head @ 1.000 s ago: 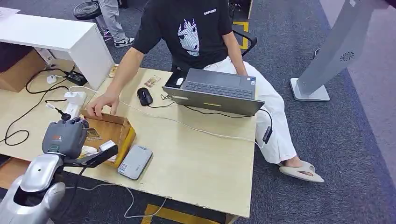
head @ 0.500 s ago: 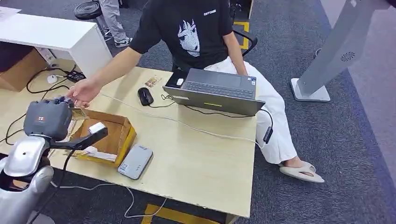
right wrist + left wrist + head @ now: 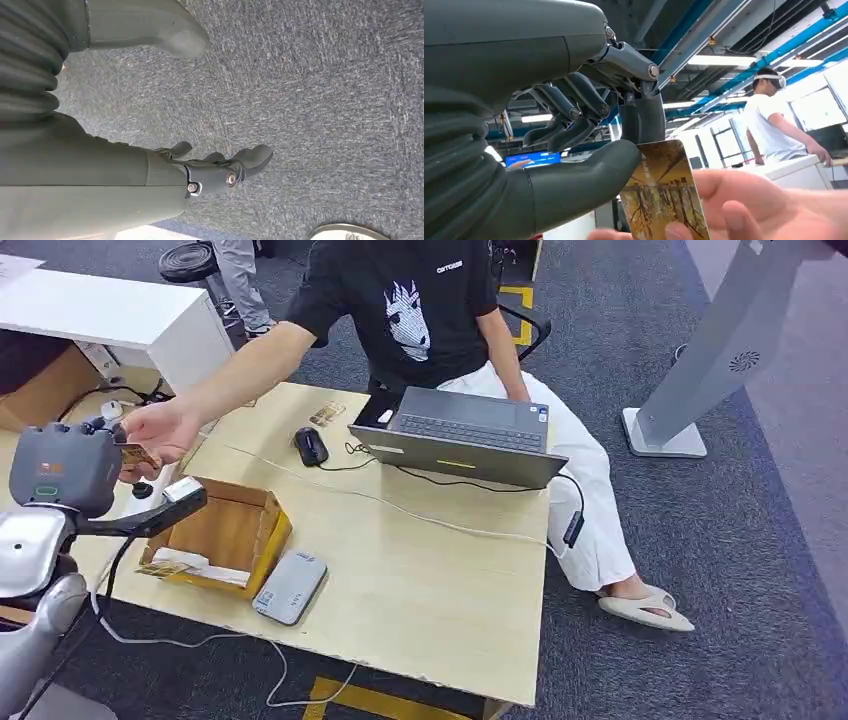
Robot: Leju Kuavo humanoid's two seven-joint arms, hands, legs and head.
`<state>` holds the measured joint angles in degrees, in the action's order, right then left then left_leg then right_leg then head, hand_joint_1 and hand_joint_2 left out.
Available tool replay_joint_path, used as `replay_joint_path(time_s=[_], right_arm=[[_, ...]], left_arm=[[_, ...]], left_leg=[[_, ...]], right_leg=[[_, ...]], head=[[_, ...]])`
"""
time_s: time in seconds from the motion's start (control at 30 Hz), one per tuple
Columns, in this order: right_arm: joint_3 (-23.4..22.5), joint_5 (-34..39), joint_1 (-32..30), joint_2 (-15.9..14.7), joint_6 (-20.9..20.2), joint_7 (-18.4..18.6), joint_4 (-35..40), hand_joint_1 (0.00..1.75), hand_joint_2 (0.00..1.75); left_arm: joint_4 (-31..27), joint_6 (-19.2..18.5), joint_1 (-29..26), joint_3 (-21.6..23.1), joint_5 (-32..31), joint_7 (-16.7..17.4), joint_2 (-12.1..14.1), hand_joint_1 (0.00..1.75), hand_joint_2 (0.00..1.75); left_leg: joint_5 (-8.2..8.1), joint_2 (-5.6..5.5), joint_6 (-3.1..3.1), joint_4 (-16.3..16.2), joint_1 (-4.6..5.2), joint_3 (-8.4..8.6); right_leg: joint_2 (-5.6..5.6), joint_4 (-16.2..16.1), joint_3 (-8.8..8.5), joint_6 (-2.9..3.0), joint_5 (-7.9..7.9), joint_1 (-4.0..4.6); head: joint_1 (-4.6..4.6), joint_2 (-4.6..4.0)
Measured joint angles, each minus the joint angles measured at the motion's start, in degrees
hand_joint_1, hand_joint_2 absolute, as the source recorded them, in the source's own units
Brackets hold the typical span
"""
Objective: Pass the card to the sensor for recognition and then transmit it.
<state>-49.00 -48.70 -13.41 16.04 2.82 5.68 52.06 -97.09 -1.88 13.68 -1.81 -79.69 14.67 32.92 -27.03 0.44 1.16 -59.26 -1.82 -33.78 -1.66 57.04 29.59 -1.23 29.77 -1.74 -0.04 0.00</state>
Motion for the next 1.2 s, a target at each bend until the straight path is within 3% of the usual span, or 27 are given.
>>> replay_joint_path(time_s=[0.27,0.3,0.33,0.67,0.87,1.03,1.13,1.2], right_arm=[[0.11,0.0,0.0,0.0,0.2,0.79,0.02,0.0,1.75],[0.15,0.0,0.0,0.02,0.2,0.96,0.02,0.0,1.75],[0.18,-0.04,0.0,0.0,0.17,1.18,0.02,0.0,1.75],[2.07,2.73,-0.13,0.02,-0.15,5.31,1.33,0.0,1.75],[5.95,10.32,-2.06,0.02,2.06,10.45,4.24,0.0,1.75],[11.57,14.65,-5.88,0.02,4.09,13.7,7.81,0.0,1.75],[13.88,16.59,-7.01,0.02,5.27,13.94,9.4,0.0,1.75],[14.97,16.74,-7.33,0.02,5.6,13.97,9.97,0.0,1.75]], left_arm=[[-0.04,-0.04,0.73,0.0,0.2,0.02,0.5,1.71,1.75],[-0.04,-0.04,0.72,0.0,0.3,0.0,0.44,0.07,1.75],[-0.02,0.15,0.71,0.0,0.37,-0.15,0.35,0.0,1.75],[0.61,7.36,-1.04,-0.48,2.66,-0.3,-2.94,0.0,1.75],[-6.13,18.06,-9.85,-5.71,13.65,-6.0,-7.79,0.0,1.75],[-14.63,26.06,-21.69,-13.03,21.73,-15.02,-14.87,0.0,1.75],[-20.12,29.42,-28.36,-17.67,27.83,-22.37,-22.01,0.0,1.75],[-22.61,29.64,-31.24,-20.48,29.18,-25.01,-25.73,0.0,1.75]], left_leg=[[0.02,0.01,0.03,0.0,-0.01,0.0],[0.02,0.01,0.03,0.0,-0.01,0.0],[0.02,0.0,0.03,0.0,-0.01,-0.01],[0.02,0.02,0.03,0.0,0.0,0.0],[-0.07,0.23,0.01,0.0,0.04,0.01],[-0.29,0.31,-0.02,0.01,0.06,-0.01],[-0.35,0.33,-0.02,0.0,0.06,0.0],[-0.37,0.27,-0.05,0.0,0.06,0.0]], right_leg=[[0.01,0.0,0.01,0.0,0.0,0.01],[0.01,0.0,0.01,0.0,0.0,0.01],[0.01,0.0,0.01,0.0,0.0,0.01],[0.02,-0.01,0.04,0.0,-0.01,0.0],[0.21,-0.01,0.07,0.0,0.02,-0.04],[0.25,-0.02,0.09,-0.01,0.2,-0.06],[0.27,-0.07,0.2,-0.09,0.27,-0.06],[0.15,-0.1,0.19,-0.11,0.28,-0.07]], head=[[0.0,0.0],[-0.02,0.0],[0.0,0.0],[0.0,0.0],[0.0,0.0],[-0.02,0.0],[0.0,0.0],[0.0,0.0]])
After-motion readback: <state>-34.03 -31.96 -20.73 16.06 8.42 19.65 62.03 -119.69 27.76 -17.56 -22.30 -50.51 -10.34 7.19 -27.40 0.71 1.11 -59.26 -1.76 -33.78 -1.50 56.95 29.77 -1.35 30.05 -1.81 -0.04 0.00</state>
